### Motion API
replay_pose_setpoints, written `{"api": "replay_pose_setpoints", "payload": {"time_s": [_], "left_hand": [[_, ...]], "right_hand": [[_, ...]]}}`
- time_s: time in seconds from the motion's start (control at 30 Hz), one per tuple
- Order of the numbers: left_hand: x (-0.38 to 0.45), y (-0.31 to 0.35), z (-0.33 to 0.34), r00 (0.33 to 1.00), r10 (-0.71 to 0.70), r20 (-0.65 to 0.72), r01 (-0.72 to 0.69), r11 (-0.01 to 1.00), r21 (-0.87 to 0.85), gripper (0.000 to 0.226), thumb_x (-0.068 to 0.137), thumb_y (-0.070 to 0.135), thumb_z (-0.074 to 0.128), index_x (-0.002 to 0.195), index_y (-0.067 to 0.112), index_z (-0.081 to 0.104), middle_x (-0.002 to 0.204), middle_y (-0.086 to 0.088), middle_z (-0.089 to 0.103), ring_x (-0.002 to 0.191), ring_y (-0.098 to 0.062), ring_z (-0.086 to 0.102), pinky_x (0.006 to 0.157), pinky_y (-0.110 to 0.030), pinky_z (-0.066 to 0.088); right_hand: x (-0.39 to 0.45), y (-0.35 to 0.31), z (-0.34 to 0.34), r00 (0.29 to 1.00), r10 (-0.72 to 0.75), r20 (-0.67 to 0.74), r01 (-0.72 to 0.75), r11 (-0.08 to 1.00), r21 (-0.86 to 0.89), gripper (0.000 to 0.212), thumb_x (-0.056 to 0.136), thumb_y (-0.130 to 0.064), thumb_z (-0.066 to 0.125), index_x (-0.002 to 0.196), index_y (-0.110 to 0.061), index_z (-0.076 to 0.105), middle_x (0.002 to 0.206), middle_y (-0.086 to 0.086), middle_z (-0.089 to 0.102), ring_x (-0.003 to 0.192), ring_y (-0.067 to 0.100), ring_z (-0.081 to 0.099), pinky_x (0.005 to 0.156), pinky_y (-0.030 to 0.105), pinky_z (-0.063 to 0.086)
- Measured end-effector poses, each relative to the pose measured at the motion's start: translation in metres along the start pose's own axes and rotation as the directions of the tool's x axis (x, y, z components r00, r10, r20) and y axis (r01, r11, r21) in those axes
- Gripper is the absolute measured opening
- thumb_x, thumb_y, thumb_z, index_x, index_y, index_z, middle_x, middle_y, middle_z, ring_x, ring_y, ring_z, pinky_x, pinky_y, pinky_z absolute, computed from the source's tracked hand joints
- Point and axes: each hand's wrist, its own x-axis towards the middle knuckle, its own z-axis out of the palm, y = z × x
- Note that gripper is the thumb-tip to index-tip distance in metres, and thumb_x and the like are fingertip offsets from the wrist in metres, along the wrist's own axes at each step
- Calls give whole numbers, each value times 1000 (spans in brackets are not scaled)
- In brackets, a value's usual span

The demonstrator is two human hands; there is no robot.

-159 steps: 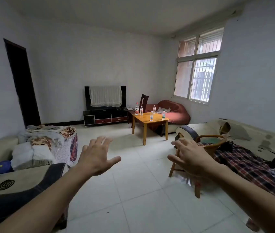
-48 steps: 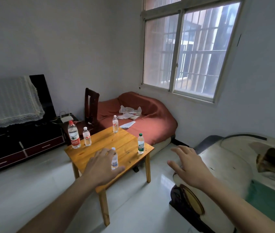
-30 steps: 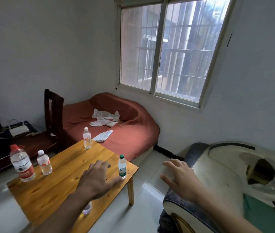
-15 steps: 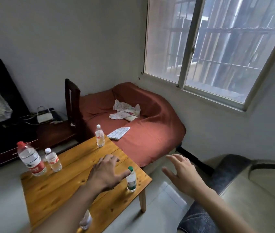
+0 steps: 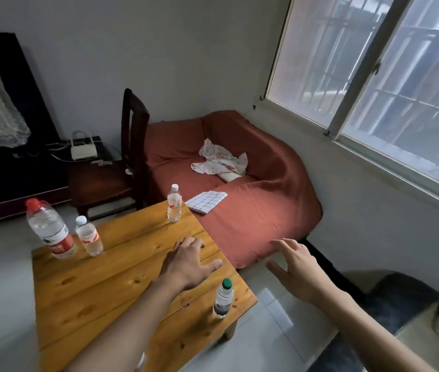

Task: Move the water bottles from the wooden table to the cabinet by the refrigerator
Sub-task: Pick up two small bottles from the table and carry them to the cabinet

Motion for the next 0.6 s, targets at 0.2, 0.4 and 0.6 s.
{"api": "replay_pose_setpoints", "payload": {"time_s": [0.2, 0.4, 0.6], "left_hand": [[12, -35, 1, 982, -182, -39, 182, 983, -18, 68, 79, 75, 54, 131, 31, 48, 138, 8, 45, 122, -16, 46, 94, -37, 49], [-9, -55, 13, 881, -466, -88, 462, 885, -57, 64, 81, 75, 52, 127, 31, 49, 132, 11, 45, 117, -15, 49, 92, -37, 49], [-69, -48, 37, 727, -669, -157, 662, 743, -103, 61, 82, 72, 53, 126, 30, 49, 131, 9, 48, 120, -19, 49, 94, -38, 47]], "right_hand": [[67, -17, 29, 983, -148, 109, 144, 989, 40, 62, 94, -61, 45, 146, -29, 39, 151, 0, 41, 136, 24, 37, 108, 45, 40], [131, -22, 70, 887, -381, 261, 361, 924, 123, 63, 94, -62, 44, 146, -28, 40, 151, 0, 42, 136, 24, 38, 107, 46, 41], [152, -41, 103, 716, -573, 400, 581, 806, 115, 63, 94, -60, 46, 146, -24, 39, 149, 2, 43, 134, 27, 39, 104, 48, 43]]}}
